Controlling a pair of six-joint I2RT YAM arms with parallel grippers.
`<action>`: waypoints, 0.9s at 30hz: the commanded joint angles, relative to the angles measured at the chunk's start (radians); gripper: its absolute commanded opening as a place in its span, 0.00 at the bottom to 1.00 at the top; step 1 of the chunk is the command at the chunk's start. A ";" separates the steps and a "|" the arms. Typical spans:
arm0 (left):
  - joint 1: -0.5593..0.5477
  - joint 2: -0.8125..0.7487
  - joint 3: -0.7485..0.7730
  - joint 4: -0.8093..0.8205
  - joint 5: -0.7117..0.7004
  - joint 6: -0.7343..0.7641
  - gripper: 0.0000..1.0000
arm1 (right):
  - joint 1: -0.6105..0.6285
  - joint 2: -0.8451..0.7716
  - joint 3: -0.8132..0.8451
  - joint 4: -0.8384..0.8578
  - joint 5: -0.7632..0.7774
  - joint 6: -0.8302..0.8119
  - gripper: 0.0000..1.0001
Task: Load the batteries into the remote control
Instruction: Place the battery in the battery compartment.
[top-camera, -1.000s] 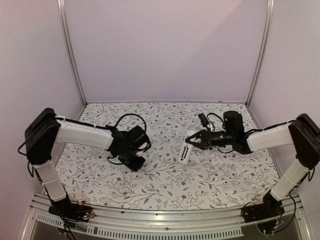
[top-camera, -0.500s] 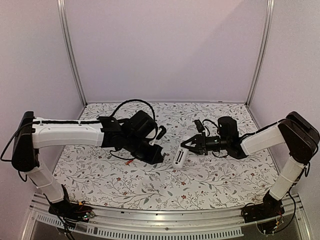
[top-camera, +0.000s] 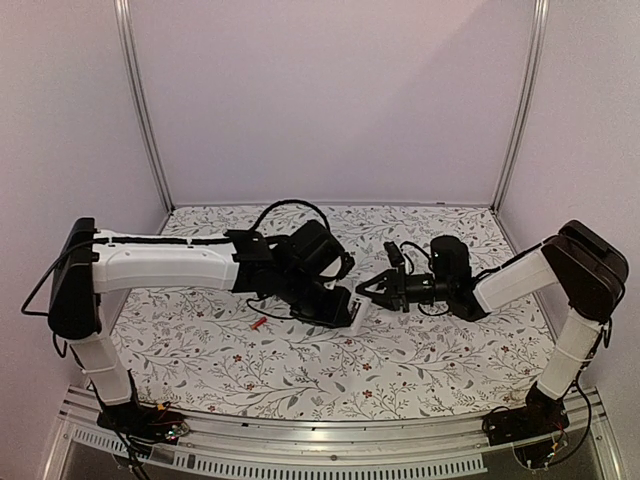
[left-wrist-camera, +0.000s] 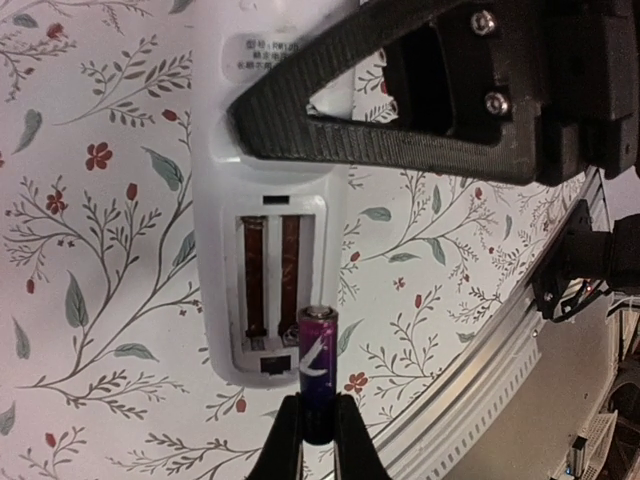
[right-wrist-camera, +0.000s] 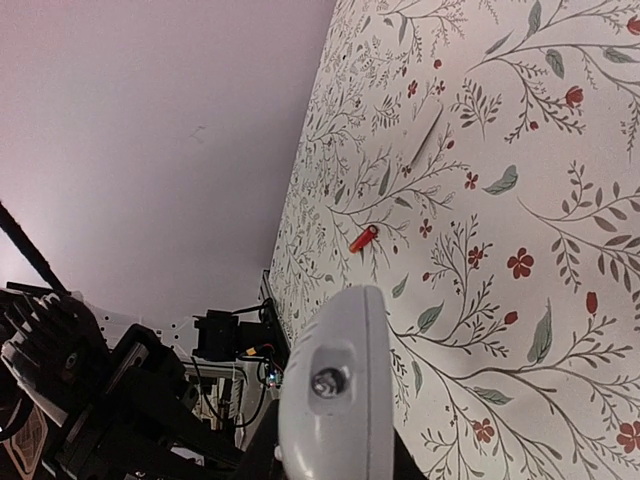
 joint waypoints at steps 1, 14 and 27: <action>-0.006 0.038 0.042 -0.067 0.022 -0.033 0.00 | 0.010 0.042 0.007 0.111 -0.021 0.055 0.00; 0.023 0.046 0.048 -0.151 -0.006 -0.077 0.00 | 0.022 0.079 0.010 0.174 -0.026 0.107 0.00; 0.049 0.081 0.074 -0.188 0.000 -0.073 0.00 | 0.056 0.091 0.051 0.106 -0.019 0.086 0.00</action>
